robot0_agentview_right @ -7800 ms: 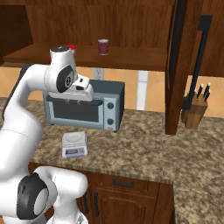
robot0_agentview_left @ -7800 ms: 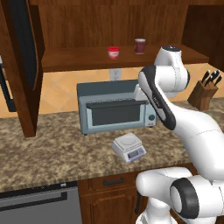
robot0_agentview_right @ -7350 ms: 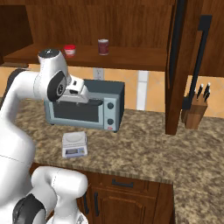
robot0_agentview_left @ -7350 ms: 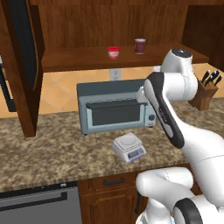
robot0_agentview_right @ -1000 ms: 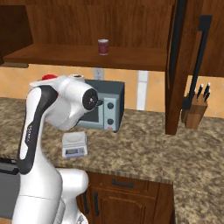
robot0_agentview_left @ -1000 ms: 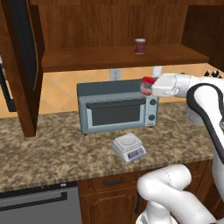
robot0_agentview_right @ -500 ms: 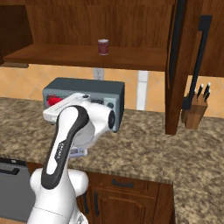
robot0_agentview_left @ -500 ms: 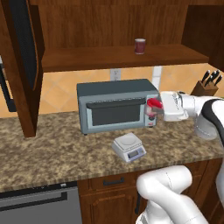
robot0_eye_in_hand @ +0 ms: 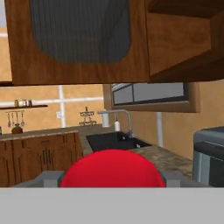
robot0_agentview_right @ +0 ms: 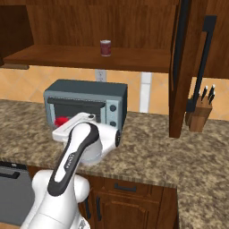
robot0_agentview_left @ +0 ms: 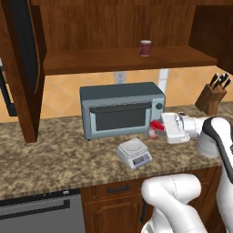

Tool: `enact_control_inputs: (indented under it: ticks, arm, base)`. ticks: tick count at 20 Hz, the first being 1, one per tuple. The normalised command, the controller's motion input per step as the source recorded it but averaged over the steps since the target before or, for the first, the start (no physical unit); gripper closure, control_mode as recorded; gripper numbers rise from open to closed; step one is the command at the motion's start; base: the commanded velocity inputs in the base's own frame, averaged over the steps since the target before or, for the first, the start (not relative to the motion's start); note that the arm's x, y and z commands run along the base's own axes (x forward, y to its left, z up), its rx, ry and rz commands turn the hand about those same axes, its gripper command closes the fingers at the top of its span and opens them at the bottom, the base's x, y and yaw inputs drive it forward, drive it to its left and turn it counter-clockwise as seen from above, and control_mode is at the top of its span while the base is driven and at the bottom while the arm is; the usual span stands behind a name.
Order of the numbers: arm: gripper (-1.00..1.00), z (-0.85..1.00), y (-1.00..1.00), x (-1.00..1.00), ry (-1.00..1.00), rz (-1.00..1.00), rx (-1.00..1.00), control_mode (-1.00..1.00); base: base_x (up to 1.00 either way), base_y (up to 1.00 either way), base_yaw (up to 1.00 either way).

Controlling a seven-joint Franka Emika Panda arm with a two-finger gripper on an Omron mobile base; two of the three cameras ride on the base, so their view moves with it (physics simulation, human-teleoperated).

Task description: Pick the jam and place it on the digital scale for weighing, and close the cabinet.

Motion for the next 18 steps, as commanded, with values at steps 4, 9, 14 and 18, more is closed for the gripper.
enact_control_inputs:
  ticks: [4,9,14,18]
  arm:
    - [1.0,-0.71,0.0,0.32,0.0,0.0,-0.02,-1.0]
    - [1.0,-0.57,0.0,0.3,0.05,-0.01,-0.05,-1.0]
    - [1.0,-0.32,0.0,0.34,0.05,-0.01,-0.04,-1.0]
    - [1.0,-0.22,0.03,0.32,0.02,0.0,-0.04,-1.0]
  base:
    - [0.0,0.0,0.0]
    - [0.0,0.0,0.0]
    - [0.0,0.0,0.0]
    - [0.0,0.0,0.0]
